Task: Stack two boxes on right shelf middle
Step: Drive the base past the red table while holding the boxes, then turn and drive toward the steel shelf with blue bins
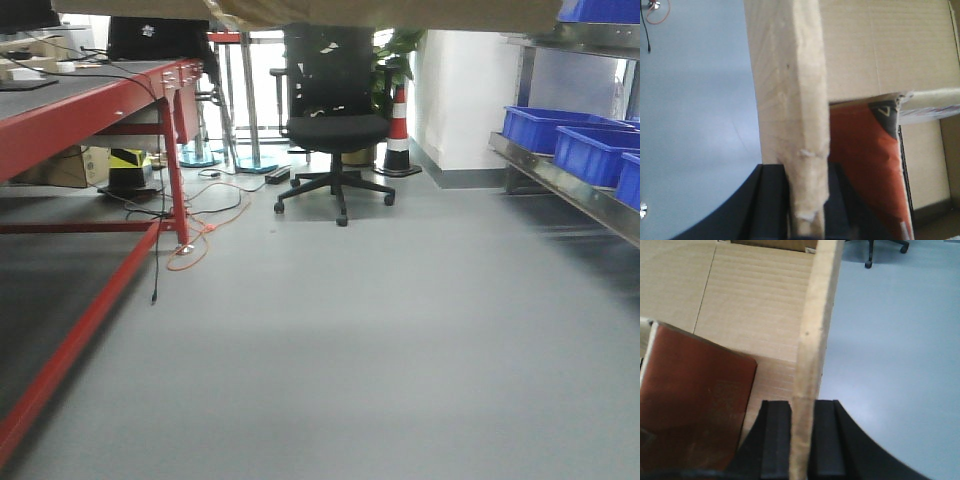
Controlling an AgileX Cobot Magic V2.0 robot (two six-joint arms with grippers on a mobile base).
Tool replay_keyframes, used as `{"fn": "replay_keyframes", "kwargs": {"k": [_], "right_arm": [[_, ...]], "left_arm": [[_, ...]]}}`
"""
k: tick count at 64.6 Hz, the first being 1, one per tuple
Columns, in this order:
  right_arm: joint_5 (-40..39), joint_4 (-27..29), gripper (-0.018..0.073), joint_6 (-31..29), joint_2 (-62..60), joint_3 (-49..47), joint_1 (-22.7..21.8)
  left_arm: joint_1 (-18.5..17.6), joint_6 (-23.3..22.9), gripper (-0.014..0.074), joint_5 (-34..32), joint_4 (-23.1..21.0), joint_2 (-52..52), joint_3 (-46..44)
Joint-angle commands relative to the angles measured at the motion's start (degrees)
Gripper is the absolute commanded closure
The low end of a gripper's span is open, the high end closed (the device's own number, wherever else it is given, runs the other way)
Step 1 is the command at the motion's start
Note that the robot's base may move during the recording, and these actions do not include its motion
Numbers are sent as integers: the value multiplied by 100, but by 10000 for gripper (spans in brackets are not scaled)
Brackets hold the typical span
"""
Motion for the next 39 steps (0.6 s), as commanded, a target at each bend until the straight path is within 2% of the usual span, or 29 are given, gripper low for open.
{"fn": "replay_keyframes", "kwargs": {"k": [1, 39], "right_arm": [[-269, -262, 713, -36, -26, -41, -59], [-342, -262, 713, -36, -26, -41, -59]], "left_arm": [[9, -9, 708, -359, -30, -88, -91], [9, -9, 708, -359, -30, -88, -91]]}}
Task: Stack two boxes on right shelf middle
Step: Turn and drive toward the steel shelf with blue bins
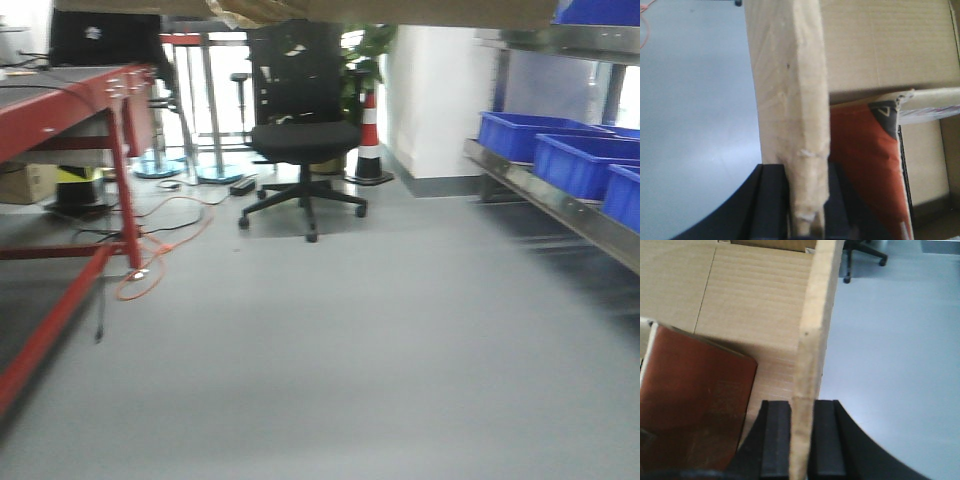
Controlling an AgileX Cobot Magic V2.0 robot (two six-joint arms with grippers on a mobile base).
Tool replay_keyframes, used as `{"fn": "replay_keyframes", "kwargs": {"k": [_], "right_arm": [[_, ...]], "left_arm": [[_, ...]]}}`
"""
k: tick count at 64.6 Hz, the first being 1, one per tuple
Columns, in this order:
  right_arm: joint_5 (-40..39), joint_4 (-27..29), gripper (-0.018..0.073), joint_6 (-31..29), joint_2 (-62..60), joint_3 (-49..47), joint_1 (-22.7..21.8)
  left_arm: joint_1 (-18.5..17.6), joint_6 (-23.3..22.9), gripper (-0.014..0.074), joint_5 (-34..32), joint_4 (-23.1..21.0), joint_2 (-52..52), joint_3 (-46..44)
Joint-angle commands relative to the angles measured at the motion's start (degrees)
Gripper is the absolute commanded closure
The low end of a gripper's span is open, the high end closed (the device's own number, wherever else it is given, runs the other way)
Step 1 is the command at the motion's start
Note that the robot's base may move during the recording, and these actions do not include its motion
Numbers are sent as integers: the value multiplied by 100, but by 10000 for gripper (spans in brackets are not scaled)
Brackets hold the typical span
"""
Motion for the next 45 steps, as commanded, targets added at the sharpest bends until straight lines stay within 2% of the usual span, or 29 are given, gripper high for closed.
{"fn": "replay_keyframes", "kwargs": {"k": [1, 45], "right_arm": [[-264, -262, 713, -36, -26, -41, -59], [-264, -262, 713, -36, -26, -41, -59]], "left_arm": [[9, -9, 708, -314, -44, -88, -91], [9, -9, 708, -312, 3, -88, -91]]}}
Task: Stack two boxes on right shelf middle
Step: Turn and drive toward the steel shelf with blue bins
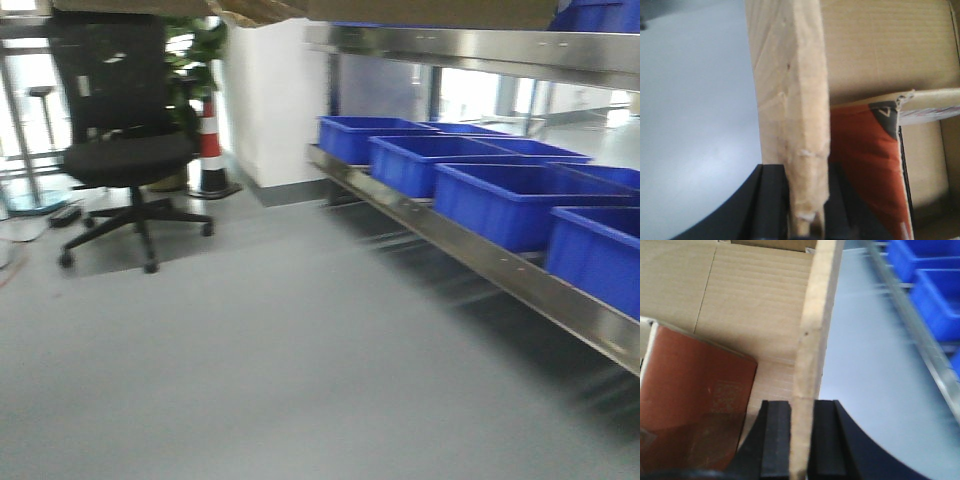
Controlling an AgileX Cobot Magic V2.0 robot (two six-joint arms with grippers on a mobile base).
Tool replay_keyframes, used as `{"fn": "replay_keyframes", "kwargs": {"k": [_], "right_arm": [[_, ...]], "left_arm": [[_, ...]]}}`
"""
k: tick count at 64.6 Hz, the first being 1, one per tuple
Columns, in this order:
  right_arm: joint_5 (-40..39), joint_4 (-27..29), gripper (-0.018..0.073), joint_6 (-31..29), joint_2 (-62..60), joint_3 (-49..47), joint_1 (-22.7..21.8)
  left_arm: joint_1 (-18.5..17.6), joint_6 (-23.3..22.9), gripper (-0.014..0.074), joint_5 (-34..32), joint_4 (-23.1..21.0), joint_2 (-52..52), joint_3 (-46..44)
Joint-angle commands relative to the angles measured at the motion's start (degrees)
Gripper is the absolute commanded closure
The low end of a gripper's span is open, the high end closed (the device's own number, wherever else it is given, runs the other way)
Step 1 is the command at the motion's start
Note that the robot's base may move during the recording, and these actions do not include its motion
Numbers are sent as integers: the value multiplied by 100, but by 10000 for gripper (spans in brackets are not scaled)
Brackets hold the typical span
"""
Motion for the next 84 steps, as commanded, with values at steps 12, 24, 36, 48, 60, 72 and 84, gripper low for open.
{"fn": "replay_keyframes", "kwargs": {"k": [12, 24, 36, 48, 60, 72, 84], "right_arm": [[-264, -262, 713, -36, -26, -41, -59], [-264, -262, 713, -36, -26, -41, -59], [-264, -262, 713, -36, -26, -41, -59], [-264, -262, 713, -36, -26, -41, -59], [-264, -262, 713, -36, -26, -41, -59], [-264, -262, 713, -36, -26, -41, -59], [-264, -262, 713, -36, -26, -41, -59]], "left_arm": [[9, -9, 708, -290, -1, -88, -91], [9, -9, 708, -290, -1, -88, -91], [9, -9, 708, -290, 41, -88, -91], [9, -9, 708, -290, 113, -88, -91], [9, -9, 708, -290, 323, -88, -91], [9, -9, 708, -290, 459, -88, -91], [9, -9, 708, -290, 459, -88, -91]]}}
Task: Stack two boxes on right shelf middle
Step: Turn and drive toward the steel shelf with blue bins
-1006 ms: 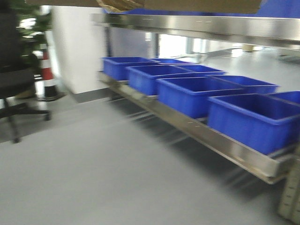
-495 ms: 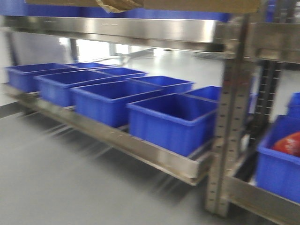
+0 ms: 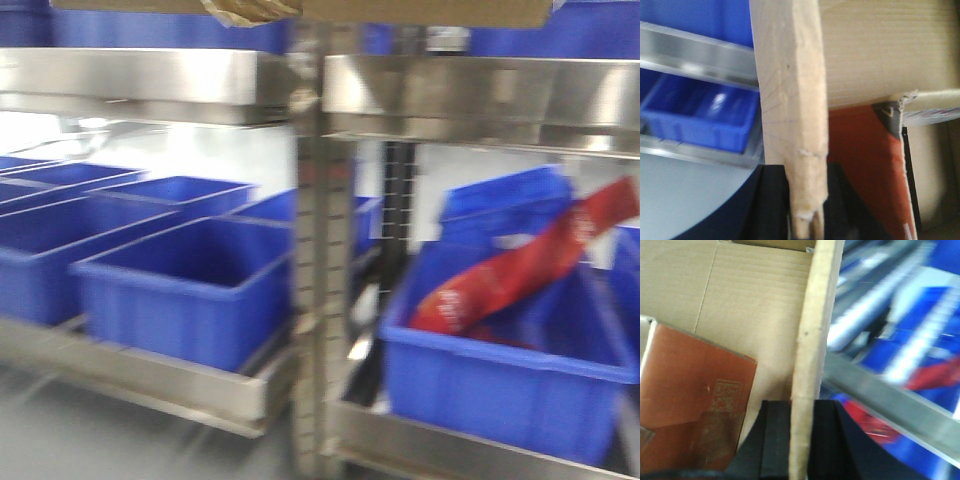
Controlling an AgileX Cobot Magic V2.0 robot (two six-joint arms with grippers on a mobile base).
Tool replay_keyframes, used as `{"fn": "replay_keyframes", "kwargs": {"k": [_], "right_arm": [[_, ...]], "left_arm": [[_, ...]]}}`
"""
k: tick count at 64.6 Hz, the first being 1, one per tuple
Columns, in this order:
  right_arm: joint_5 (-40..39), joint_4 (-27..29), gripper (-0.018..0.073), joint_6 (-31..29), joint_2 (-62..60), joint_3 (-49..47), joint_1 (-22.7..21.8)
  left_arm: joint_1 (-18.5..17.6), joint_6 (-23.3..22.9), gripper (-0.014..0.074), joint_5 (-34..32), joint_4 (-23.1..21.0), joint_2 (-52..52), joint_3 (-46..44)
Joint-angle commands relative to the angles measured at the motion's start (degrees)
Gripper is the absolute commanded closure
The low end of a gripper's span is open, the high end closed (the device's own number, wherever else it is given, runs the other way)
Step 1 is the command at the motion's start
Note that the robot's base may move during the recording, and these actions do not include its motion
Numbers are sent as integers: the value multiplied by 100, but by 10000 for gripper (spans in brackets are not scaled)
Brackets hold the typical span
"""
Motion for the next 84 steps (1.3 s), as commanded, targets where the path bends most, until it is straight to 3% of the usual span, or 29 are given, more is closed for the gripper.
{"fn": "replay_keyframes", "kwargs": {"k": [1, 84], "right_arm": [[-254, -286, 713, -36, -26, -41, -59], [-254, -286, 713, -36, -26, -41, -59]], "left_arm": [[9, -9, 708, -268, 234, -88, -91], [9, -9, 708, -272, 247, -88, -91]]}}
